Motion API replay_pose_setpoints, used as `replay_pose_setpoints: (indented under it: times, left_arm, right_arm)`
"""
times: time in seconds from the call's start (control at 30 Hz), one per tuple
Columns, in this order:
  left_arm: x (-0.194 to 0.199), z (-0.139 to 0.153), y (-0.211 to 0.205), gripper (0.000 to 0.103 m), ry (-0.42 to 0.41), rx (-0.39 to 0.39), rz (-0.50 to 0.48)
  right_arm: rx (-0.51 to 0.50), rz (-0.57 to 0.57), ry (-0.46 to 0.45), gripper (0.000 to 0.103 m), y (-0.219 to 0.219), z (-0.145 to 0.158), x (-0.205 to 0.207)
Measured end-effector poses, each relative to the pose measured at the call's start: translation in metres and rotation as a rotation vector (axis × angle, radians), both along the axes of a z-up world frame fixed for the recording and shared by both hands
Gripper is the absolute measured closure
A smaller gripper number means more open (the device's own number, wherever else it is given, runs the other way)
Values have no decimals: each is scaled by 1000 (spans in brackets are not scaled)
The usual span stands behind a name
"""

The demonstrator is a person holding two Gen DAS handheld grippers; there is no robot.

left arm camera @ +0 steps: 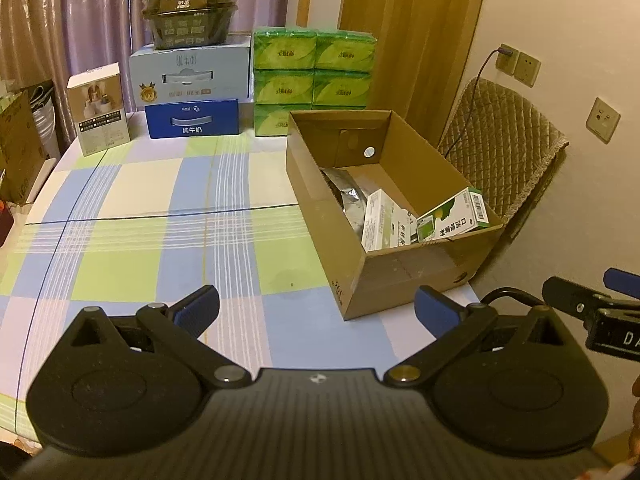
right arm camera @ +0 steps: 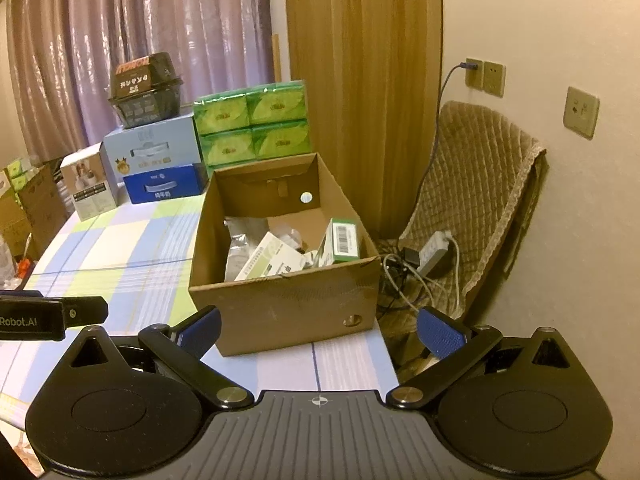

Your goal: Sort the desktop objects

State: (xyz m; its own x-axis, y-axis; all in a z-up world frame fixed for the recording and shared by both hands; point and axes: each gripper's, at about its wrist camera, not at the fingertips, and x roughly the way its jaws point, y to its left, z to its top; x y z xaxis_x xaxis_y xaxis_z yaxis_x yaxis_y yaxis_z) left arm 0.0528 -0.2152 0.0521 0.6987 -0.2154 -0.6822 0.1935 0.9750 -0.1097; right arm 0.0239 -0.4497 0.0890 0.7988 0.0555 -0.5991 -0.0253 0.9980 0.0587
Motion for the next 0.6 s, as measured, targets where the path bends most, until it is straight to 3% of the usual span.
replay_pose_setpoints:
  times: [0.6]
  left_arm:
    - [0, 3, -4, 1, -28, -15, -10]
  right_arm:
    - [-11, 16, 3, 2, 2, -1, 1]
